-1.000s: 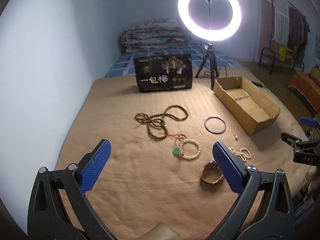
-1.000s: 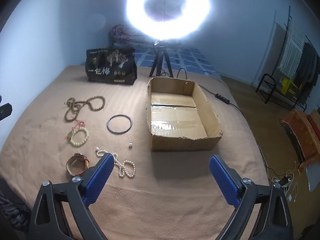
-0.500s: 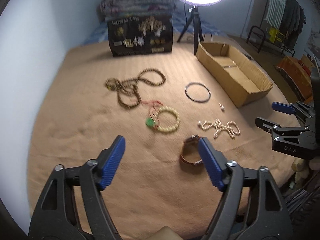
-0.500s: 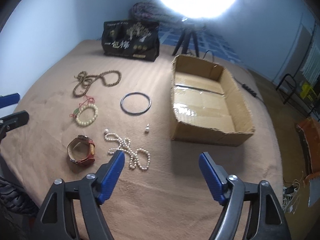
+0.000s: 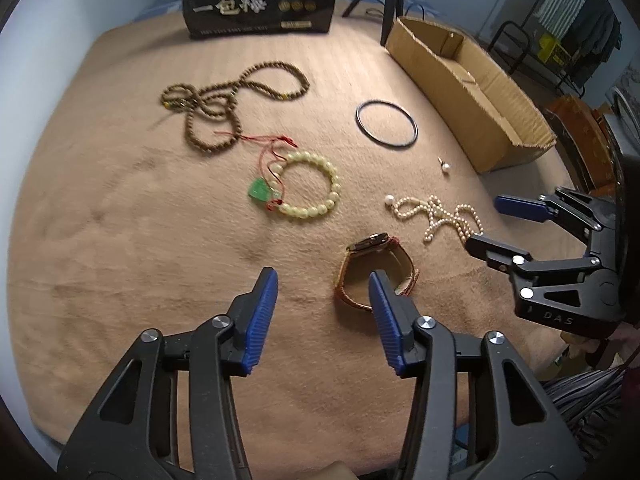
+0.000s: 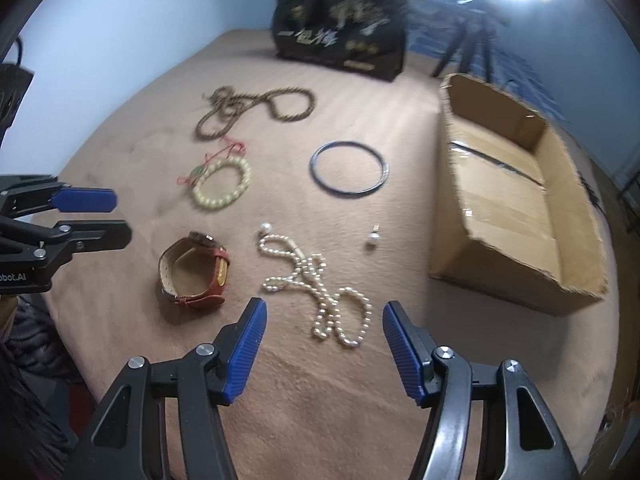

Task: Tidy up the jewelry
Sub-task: 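Move the right tool to the white pearl necklace while the left tool moves to the brown leather watch, then close the right tool on the pearl necklace while the left tool closes on the watch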

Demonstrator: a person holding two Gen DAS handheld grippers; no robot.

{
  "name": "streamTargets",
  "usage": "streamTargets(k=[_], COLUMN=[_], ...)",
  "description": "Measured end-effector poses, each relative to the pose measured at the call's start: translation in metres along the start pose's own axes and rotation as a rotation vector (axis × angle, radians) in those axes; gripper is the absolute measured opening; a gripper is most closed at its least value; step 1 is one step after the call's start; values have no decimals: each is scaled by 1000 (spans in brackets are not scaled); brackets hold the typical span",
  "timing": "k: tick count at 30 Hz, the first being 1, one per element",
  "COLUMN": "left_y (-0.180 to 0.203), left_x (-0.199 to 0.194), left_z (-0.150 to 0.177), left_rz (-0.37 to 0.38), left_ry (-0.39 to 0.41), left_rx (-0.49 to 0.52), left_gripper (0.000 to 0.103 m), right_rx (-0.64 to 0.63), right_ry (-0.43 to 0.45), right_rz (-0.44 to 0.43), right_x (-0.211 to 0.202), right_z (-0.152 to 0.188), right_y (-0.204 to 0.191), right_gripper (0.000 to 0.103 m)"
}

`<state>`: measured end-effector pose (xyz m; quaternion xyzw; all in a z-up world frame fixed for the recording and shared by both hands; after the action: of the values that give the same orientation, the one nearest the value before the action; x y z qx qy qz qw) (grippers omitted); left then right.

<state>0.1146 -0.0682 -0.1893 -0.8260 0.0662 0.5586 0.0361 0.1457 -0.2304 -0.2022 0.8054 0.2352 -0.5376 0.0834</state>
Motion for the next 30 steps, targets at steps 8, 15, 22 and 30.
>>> streamTargets(k=[8, 15, 22, 30], left_y=[6, 7, 6, 10], left_x=[24, 42, 58, 58], left_z=[-3, -3, -2, -6], left_rz=[23, 31, 31, 14], left_ry=[-62, -114, -157, -149], left_rx=[-1, -9, -28, -13], left_gripper=[41, 35, 25, 8], right_rx=[-28, -80, -73, -72], right_ry=[-48, -93, -100, -100], right_rz=[-23, -25, -38, -38], right_x=[30, 56, 64, 61], right_z=[-7, -4, -7, -5], right_y=[0, -3, 2, 6], right_gripper=[54, 54, 53, 22])
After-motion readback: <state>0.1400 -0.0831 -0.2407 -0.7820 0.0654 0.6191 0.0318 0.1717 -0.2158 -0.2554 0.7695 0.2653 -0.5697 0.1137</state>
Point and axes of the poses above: each gripper's, at about its wrist camera, not at the fingertips, and x roughly the way its jaws point, y to its right, z to its underside, the point moved 3 cm from there along x, roughly the way its jaws point, and after that the axes turned 8 degrees about -z, right-handed, at the moved point
